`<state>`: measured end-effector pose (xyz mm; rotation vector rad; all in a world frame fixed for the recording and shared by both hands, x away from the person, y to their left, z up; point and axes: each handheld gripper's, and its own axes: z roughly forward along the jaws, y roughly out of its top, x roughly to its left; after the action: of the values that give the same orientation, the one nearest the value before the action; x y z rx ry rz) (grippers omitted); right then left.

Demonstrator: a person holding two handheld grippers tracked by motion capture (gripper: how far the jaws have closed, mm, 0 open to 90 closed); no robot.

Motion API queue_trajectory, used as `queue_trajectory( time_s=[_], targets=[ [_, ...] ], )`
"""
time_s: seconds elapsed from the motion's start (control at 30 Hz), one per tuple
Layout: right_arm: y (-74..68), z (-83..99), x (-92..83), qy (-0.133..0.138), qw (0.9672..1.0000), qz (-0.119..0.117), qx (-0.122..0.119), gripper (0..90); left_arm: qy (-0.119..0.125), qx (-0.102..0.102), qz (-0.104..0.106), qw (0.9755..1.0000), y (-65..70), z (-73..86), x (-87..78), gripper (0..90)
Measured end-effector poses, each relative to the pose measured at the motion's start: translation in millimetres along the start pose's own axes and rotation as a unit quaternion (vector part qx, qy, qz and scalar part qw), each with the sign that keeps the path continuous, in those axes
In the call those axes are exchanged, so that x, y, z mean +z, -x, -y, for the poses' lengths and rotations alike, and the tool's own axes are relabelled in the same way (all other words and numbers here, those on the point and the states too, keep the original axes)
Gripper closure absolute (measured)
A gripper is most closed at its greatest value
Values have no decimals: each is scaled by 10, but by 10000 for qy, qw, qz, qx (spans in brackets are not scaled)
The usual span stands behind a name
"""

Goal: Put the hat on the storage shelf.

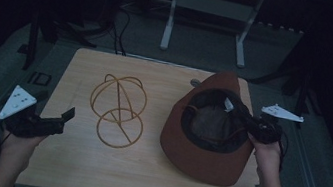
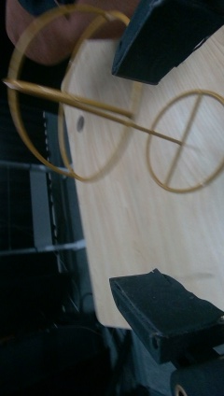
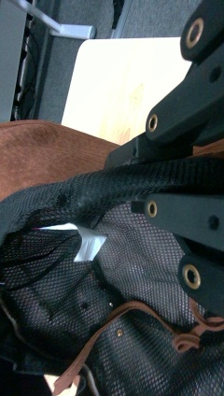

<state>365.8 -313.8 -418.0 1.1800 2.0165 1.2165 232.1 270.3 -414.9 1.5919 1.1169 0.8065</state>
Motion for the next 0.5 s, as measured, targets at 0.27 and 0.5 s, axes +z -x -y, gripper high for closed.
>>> queue_trajectory(
  time_s=[0.27, 0.5],
  targets=[
    [-46, -5, -56, 57, 10000, -27, -50, 851, -12, 314, 346, 9989, 281, -326, 288, 27],
    [-89, 36, -80, 17, 9999, -80, -114, 851, 16, 497, 629, 9968, 539, -534, 512, 28]
  ],
)
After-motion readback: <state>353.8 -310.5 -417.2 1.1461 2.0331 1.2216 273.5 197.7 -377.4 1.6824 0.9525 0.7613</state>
